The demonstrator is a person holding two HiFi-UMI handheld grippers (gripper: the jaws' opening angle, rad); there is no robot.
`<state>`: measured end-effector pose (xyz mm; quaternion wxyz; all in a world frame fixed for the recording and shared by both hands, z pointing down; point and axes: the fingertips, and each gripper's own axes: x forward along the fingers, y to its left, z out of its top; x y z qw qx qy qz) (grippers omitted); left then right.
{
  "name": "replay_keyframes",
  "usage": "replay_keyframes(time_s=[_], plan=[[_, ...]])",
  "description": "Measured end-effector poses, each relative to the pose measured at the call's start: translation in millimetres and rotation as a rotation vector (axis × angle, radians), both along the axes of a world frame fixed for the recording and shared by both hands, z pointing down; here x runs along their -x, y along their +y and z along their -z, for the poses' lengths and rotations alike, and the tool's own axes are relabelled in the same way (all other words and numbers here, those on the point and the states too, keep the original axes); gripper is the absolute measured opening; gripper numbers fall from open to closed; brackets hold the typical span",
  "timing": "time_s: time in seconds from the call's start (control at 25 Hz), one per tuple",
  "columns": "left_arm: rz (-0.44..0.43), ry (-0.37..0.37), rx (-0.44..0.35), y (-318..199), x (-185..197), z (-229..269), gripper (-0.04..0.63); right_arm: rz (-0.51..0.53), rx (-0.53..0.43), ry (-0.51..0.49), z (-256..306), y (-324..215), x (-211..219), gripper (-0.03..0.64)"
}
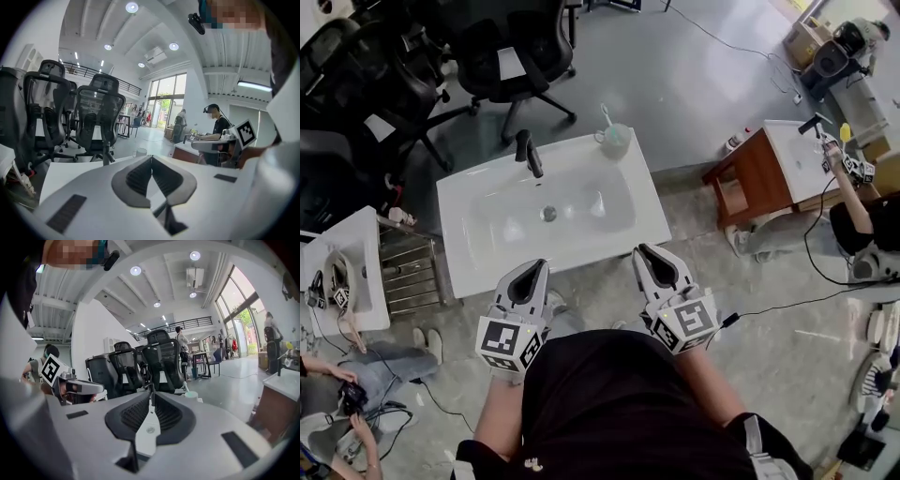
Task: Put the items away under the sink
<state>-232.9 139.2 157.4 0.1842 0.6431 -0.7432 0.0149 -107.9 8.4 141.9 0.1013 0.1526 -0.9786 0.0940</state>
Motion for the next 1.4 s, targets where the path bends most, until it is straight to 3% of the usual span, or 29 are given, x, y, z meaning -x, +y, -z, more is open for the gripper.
replay_keyframes(time_s=[0.36, 0.6, 1.0, 1.4], plan=[[-0.052, 0.011, -0.006, 10, 91, -6, 0.021, -0.059, -0.019, 0.032, -10, 3, 95, 0.052], [-0.086, 0.027, -0.003, 16, 120, -14, 0.021, -0.08, -0.017, 0.064, -21, 3, 126, 0.052], [-0.101, 0.053, 0.027, -18, 105, -27, 0.023, -0.103, -0.014, 0.11, -30, -47, 106, 0.052], [-0.032, 0.033, 0.095, -101, 69, -37, 0.023, -0.004, 0.002, 0.134, -48, -148, 98, 0.052]])
